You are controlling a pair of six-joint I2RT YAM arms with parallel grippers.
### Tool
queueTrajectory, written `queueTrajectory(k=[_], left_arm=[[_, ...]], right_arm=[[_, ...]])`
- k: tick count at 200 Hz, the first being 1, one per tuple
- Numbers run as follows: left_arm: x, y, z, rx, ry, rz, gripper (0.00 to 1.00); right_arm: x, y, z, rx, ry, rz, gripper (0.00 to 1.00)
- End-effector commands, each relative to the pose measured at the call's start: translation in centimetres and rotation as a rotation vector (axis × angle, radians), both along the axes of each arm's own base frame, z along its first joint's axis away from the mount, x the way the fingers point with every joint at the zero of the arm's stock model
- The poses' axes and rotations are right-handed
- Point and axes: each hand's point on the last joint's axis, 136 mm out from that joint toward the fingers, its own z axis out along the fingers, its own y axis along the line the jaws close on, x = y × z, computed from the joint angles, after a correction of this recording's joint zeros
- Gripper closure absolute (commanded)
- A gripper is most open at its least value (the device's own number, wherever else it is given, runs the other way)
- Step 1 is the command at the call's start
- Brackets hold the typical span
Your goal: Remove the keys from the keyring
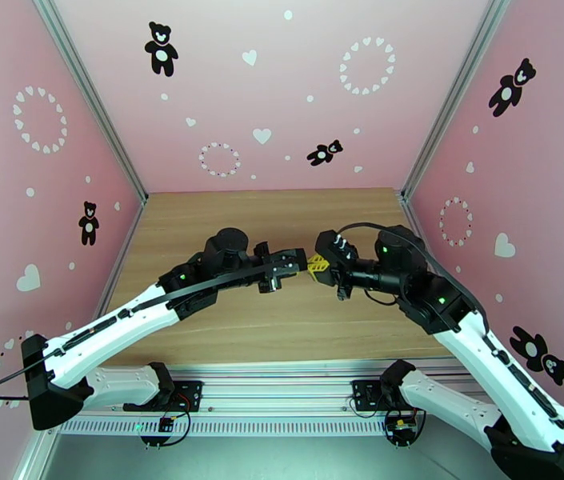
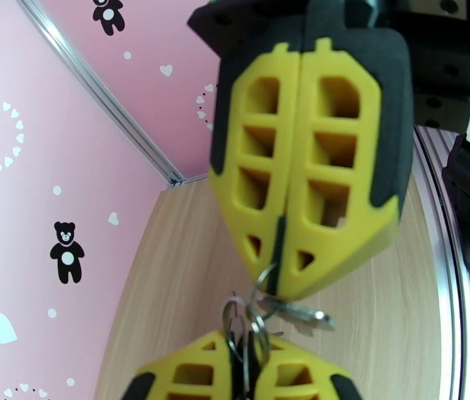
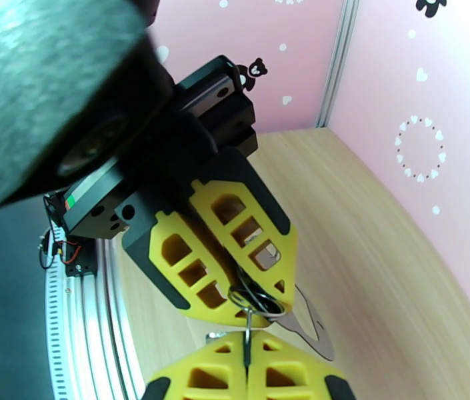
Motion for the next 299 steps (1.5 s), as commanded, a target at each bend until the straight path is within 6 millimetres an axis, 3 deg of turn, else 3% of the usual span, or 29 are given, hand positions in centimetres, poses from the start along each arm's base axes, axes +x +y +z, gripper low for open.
queueTrajectory(k=[1, 123, 190, 241, 252, 264, 299], left_arm=[[0.9, -0.3, 1.8, -0.059, 0.000, 0.037, 0.97], [1.5, -0.7, 3.4, -0.175, 0.073, 0.078, 0.98], [2.1, -1.2, 3.9, -0.195, 0.167, 0.097, 0.99], [1.6, -1.1, 3.8, -0.216, 0.195, 0.065, 0.96], [1.4, -1.1, 3.9, -0.236, 0.208, 0.057, 0.94], [1.0, -1.1, 3.6, -0.238, 0.222, 0.034, 0.80], [0.7, 0.3, 2.7, -0.269, 0.236, 0.058, 0.65]], right_arm=[[-0.5, -0.3, -0.7, -0.030, -0.025, 0.012, 1.00], [-1.2, -0.2, -2.2, -0.084, -0.050, 0.044, 1.00], [-1.4, 0.9, -4.0, -0.234, -0.104, 0.068, 1.00], [-0.5, 0.7, -2.7, -0.225, -0.114, 0.019, 1.00], [-0.4, 1.0, -2.7, -0.219, -0.101, 0.026, 1.00], [-0.2, 1.1, -2.5, -0.207, -0.086, 0.028, 1.00], [0.1, 1.3, -1.3, -0.162, -0.036, 0.065, 1.00]])
